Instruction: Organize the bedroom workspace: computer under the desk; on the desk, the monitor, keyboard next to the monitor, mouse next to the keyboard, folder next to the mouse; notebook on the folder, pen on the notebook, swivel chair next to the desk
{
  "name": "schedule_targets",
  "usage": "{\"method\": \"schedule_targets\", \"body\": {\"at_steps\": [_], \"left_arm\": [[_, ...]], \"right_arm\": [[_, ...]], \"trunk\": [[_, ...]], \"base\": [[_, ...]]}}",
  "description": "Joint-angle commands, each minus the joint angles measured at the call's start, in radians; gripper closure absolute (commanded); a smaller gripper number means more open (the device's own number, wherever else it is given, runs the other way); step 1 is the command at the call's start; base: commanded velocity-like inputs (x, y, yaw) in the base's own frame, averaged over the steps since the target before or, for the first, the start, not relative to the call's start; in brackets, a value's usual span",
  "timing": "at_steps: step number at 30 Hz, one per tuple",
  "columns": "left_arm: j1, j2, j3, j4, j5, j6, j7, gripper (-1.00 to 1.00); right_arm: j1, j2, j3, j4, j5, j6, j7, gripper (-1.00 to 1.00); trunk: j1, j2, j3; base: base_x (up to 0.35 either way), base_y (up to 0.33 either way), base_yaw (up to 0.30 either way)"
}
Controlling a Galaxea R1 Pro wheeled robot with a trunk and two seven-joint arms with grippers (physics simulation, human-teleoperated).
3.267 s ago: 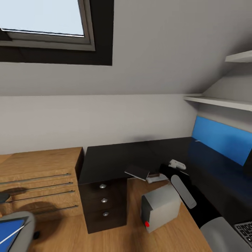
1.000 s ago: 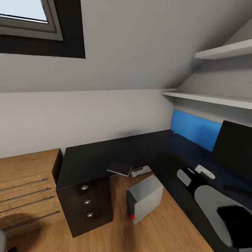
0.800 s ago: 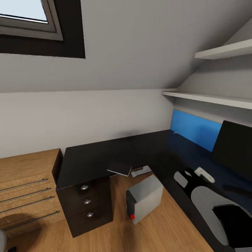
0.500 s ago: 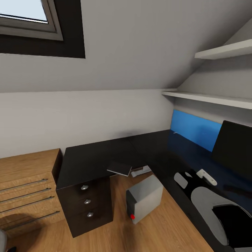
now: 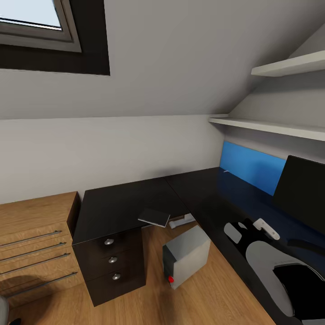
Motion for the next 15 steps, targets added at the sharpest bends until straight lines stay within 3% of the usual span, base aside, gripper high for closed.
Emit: {"method": "schedule_targets", "body": {"at_steps": [1, 6, 15], "left_arm": [[0.000, 0.000, 0.000, -0.001, 0.010, -0.003, 0.001, -1.00], [0.000, 0.000, 0.000, -0.001, 0.010, -0.003, 0.001, -1.00], [0.000, 0.000, 0.001, -0.001, 0.010, -0.004, 0.000, -1.00]], "right_arm": [[0.000, 0.000, 0.009, -0.001, -0.011, -0.005, 0.000, 1.00], [0.000, 0.000, 0.009, -0.001, -0.010, -0.005, 0.004, 1.00], [0.000, 0.000, 0.009, -0.002, -0.009, -0.005, 0.006, 1.00]], "trunk": [[0.000, -0.001, -0.001], [0.000, -0.001, -0.001], [0.000, -0.001, -0.001]], "base": [[0.000, 0.000, 0.000], [0.000, 0.000, -0.102], [0.000, 0.000, -0.249]]}}
